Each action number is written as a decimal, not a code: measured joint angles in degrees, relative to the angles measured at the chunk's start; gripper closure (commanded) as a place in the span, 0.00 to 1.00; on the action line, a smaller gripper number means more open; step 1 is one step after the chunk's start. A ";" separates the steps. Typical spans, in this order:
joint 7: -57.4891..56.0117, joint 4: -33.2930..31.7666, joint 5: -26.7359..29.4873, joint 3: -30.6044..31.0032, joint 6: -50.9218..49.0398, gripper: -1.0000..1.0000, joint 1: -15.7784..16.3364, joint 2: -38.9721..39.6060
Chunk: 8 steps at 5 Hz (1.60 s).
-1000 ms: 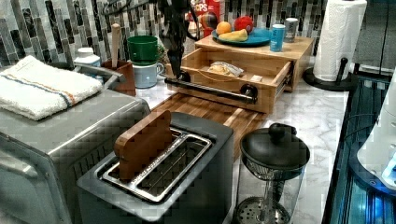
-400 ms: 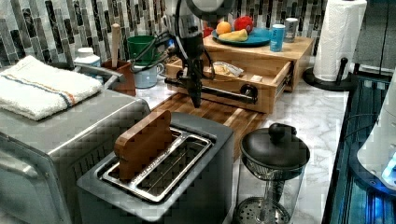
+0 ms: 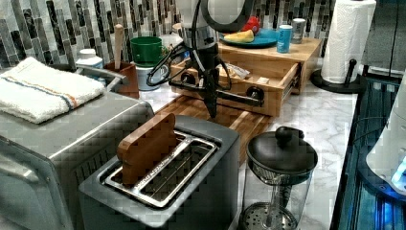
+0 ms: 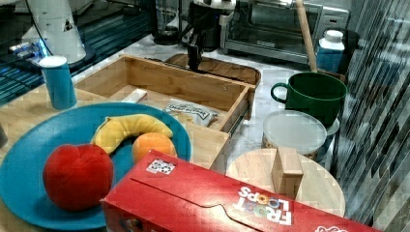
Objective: Close the drawer.
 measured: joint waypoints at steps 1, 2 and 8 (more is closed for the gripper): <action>-2.21 0.11 -0.15 -0.57 2.55 1.00 -1.29 -0.01; -4.81 0.11 -0.43 -1.02 3.53 1.00 -2.65 -0.35; -33.35 1.45 8.76 -4.44 6.91 1.00 -15.43 -0.40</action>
